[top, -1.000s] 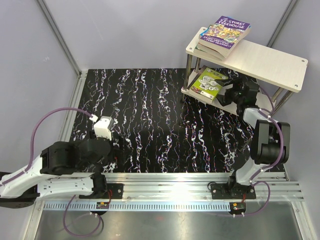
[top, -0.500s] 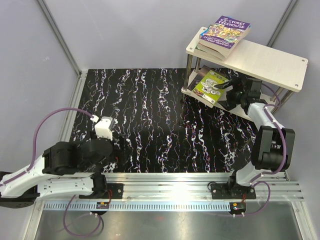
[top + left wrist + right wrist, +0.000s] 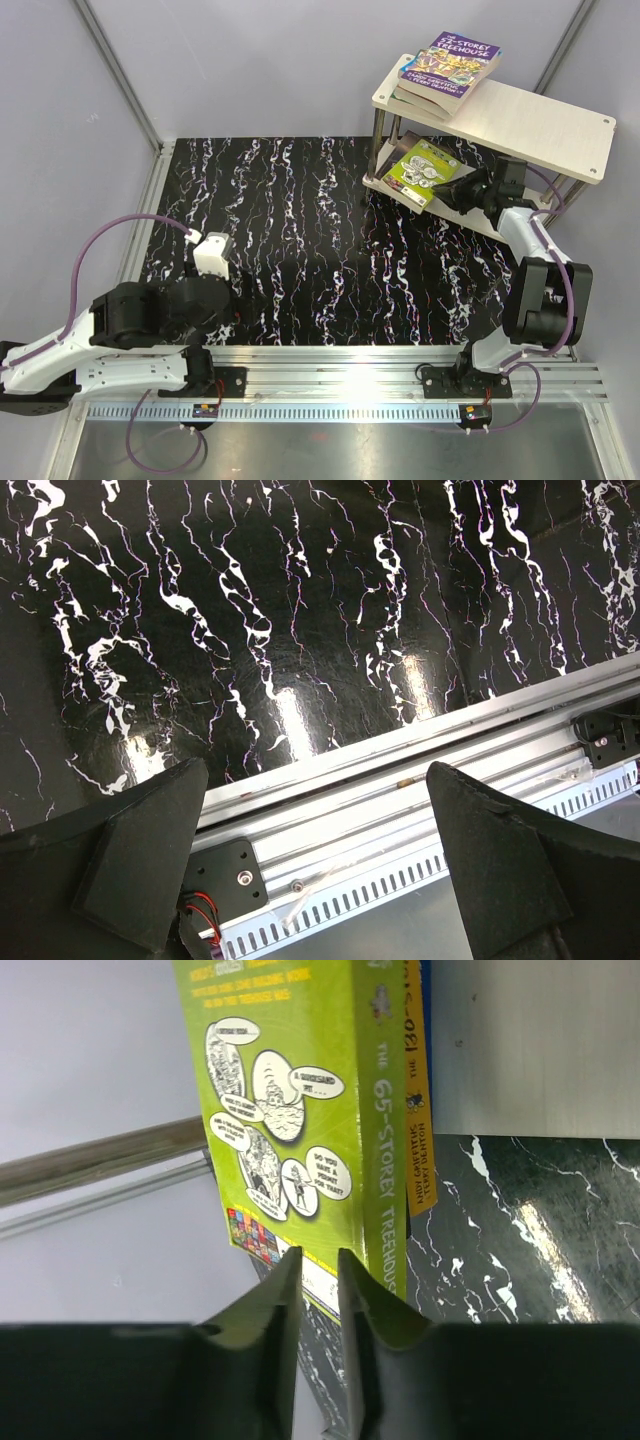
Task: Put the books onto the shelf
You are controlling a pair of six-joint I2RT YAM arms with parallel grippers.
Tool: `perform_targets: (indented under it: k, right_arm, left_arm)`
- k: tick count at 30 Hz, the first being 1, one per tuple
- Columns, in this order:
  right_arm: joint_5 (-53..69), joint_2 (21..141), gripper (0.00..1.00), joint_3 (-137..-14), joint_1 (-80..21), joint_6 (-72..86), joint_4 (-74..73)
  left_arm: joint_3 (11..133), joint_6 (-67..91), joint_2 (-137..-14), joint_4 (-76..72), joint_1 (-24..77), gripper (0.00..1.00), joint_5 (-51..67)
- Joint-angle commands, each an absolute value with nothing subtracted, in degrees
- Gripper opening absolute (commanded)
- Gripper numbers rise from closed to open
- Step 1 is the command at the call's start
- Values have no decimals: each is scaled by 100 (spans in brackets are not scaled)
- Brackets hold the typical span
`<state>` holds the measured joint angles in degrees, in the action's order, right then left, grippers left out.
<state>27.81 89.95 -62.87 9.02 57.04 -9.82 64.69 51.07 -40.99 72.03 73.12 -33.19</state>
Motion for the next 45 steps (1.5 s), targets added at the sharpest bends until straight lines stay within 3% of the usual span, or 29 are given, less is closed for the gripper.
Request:
perform_targets:
  k: [1,8,12,16,21,24,26,28,45]
  right_arm:
    - [2918,8692,23,-6328,914,5713,-800]
    - [3024,8912,21,-6495,914,5634,-966]
    - [2497,8395,21,-6425,984,5476,-1327]
    - [2013,7805,24,-6021,1239,5458,-1283]
    - [2179,8077,29,-6213,1485,5195,-1599]
    - [2276,8261,38,-6223,1494,5221,-1547]
    - [2320,8410,51,-6223,1494,5273,-1486]
    - [2347,8472,54,-6144,1494,5326,-1389]
    - [2215,9228,48,-6117,1029,6178,-203]
  left_arm:
    - [6443,5238,-4096,6970,7295,99,-3489]
    - [6425,5265,-4096,6952,7295,99,-3542]
    - [6460,5282,-4087,7013,7304,99,-3612]
    - [6399,5335,-4034,7023,7304,99,-3639]
    - [6346,5282,-4060,6943,7295,99,-3630]
    - [6363,5221,-4122,6917,7295,99,-3647]
    - [6363,5195,-4157,6882,7295,99,-3648]
    - [6354,5168,-4166,6847,7295,99,-3647]
    - [6398,5071,-4175,6996,7234,99,-3656]
